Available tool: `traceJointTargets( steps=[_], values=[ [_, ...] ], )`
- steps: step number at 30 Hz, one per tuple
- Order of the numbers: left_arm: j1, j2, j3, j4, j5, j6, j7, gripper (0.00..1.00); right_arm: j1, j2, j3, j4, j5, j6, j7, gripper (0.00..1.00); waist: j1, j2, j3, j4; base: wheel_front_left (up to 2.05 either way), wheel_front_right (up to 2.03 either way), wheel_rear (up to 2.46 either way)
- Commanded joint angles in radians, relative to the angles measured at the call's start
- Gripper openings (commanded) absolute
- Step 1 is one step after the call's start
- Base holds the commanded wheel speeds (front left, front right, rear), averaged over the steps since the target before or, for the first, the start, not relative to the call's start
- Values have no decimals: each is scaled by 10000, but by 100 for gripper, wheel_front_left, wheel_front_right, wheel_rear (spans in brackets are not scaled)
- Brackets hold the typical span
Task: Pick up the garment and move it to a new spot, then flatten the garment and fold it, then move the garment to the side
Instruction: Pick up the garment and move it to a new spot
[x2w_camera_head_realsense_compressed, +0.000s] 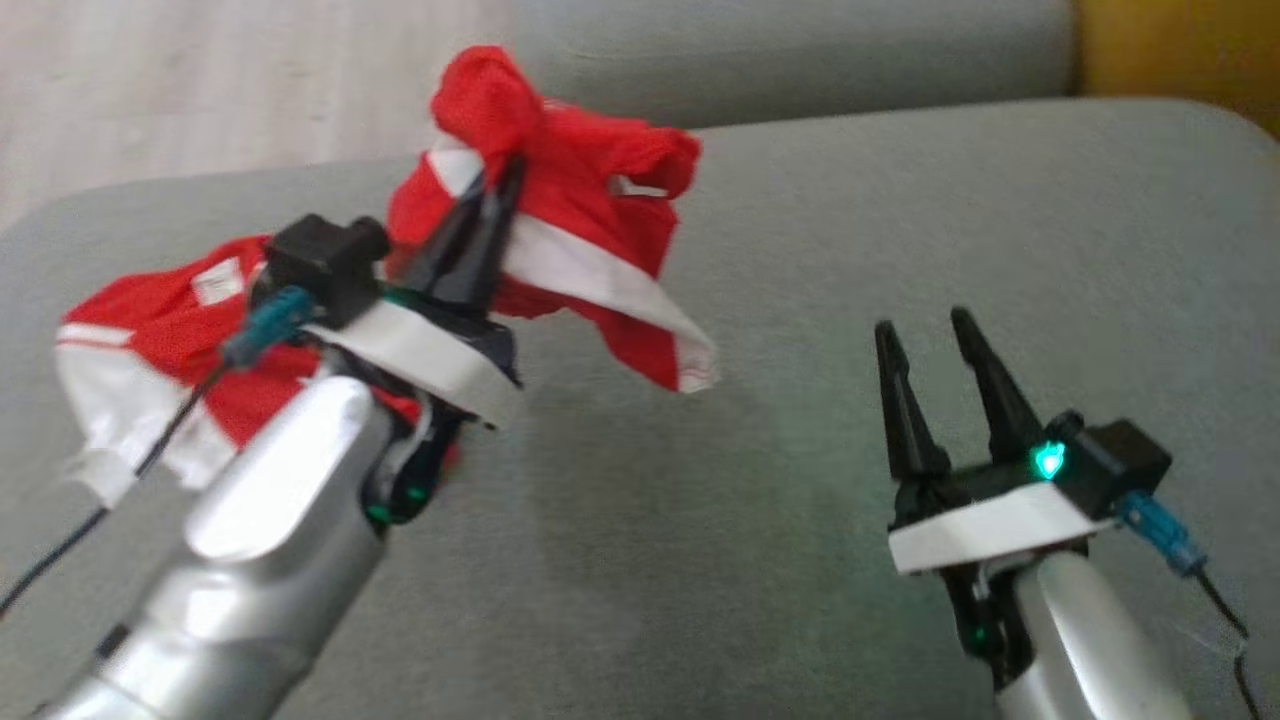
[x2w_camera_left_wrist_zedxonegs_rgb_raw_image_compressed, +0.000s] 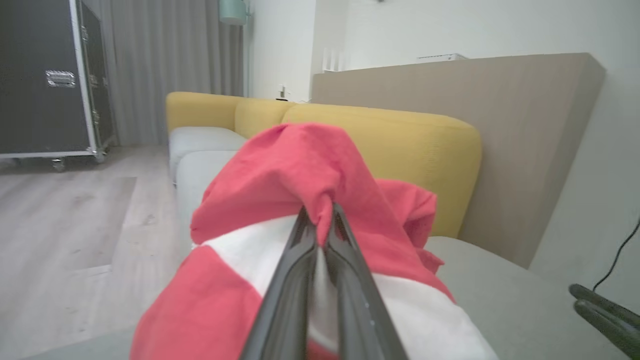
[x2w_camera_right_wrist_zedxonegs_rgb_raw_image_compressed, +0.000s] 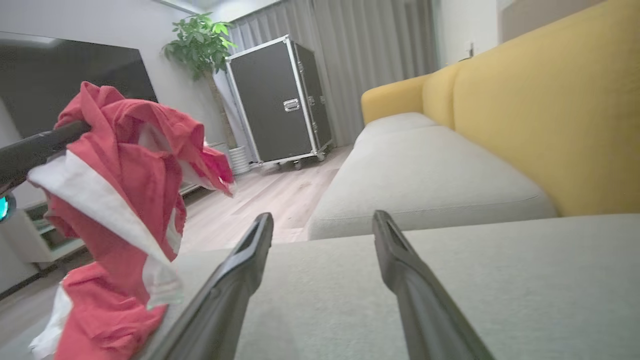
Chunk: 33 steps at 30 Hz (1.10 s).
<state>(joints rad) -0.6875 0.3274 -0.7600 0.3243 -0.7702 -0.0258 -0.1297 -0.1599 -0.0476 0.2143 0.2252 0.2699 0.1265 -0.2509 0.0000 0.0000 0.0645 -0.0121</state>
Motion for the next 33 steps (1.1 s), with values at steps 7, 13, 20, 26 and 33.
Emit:
traceJointTargets(
  steps=[7,13,20,26,33],
  values=[
    [-905,-662,113,386,253,103,-500,0,-774,-26,266,-881,-78,42,-109,100,0,0,1267,-2100,0,0,0],
    [-1197,-1393,-30,1569,448,119,-913,53,-795,-26,40,-1165,50,42,-109,100,0,0,1674,-2800,0,0,0],
    [-1225,-1622,53,2907,793,28,-1250,100,-689,-26,-145,-1205,27,42,-109,100,0,0,1660,-2562,0,0,0],
    [-731,-1156,998,2615,1381,7,-1315,100,-544,-26,-232,-1044,-222,42,-109,100,0,0,1236,-1642,0,0,0],
    [1162,-718,2218,1115,2507,-136,-1318,100,-93,-26,-525,-700,-572,42,-109,100,0,0,466,-349,0,0,0]
  ],
)
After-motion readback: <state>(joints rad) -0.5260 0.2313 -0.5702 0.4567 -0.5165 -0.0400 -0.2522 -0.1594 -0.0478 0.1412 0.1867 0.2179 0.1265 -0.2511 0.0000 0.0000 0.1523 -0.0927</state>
